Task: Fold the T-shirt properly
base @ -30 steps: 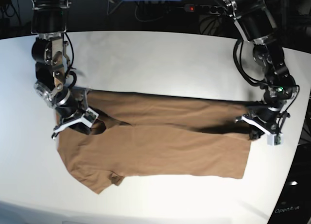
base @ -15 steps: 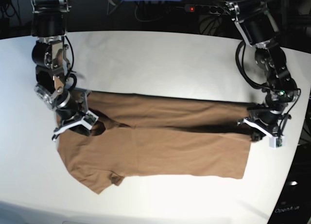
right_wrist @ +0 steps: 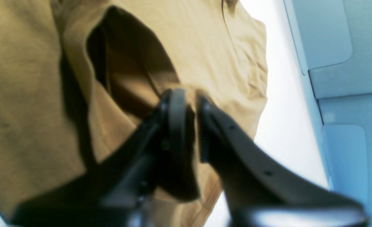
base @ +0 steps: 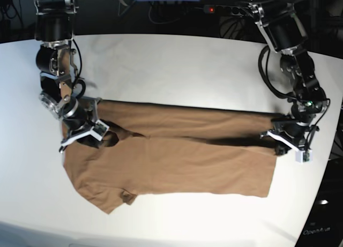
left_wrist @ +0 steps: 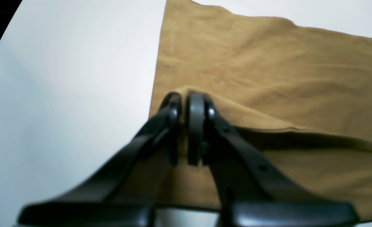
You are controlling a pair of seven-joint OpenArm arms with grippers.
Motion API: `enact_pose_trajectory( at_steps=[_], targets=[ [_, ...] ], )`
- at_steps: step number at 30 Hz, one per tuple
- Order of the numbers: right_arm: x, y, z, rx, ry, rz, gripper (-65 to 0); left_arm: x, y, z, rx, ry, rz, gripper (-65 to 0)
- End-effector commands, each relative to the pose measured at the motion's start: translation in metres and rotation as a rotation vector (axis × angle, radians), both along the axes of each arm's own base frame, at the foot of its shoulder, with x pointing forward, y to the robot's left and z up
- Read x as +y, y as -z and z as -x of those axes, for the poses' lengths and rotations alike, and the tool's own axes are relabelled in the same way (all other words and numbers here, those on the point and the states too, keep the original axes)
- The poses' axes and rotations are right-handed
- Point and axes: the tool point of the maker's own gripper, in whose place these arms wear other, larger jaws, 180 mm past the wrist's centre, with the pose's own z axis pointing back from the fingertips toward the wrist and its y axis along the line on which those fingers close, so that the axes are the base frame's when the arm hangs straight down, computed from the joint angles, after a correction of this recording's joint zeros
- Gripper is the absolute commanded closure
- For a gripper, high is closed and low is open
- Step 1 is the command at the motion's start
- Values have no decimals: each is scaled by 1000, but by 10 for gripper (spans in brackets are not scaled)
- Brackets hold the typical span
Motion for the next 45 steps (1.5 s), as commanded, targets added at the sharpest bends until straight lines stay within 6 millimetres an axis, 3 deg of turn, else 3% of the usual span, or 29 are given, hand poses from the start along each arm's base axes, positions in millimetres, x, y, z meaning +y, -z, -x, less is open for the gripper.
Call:
enact_pose_trajectory(
  at_steps=[1,5,9,18,20,23,30,33,38,41,45],
  targets=[
    [-2,-20,-13,-66,-4,-4,-154,4,-19,-10,-64,-3,-7,-41],
    [-2,-25,-18,-77,-3,-4,-369,5,-20,-10,-65,-4,-9,-43],
    [-3,-30,-22,-91,-4,-1,-461,4,-23,-12,-71,5,-14,-70],
    [-6,-33,-24,-97,1,6,-461,3,-27,-13,-88,8,-10,-508],
    [-6,-33,-25,-98,3,7,-461,2,-34,-14,-120,9,-16,-576],
    [-20,-40,-26,-117,40,8,-461,1,-40,-8,-151,12,-33,-623],
    [-51,-62,-16,-175,123,24,-451,1,-23,11,-103,15,-41,-621],
    [-58,-67,-1,-190,143,37,-373,0,-17,18,-87,17,-41,-606],
    [-49,-77,17,-217,129,46,-207,-8,-12,21,-80,17,-18,-416],
    [-55,-79,30,-218,153,52,-145,-9,-11,22,-78,17,-18,-334],
    [-55,-63,47,-173,167,40,-90,-9,-7,26,-67,18,-18,-302]
  ],
)
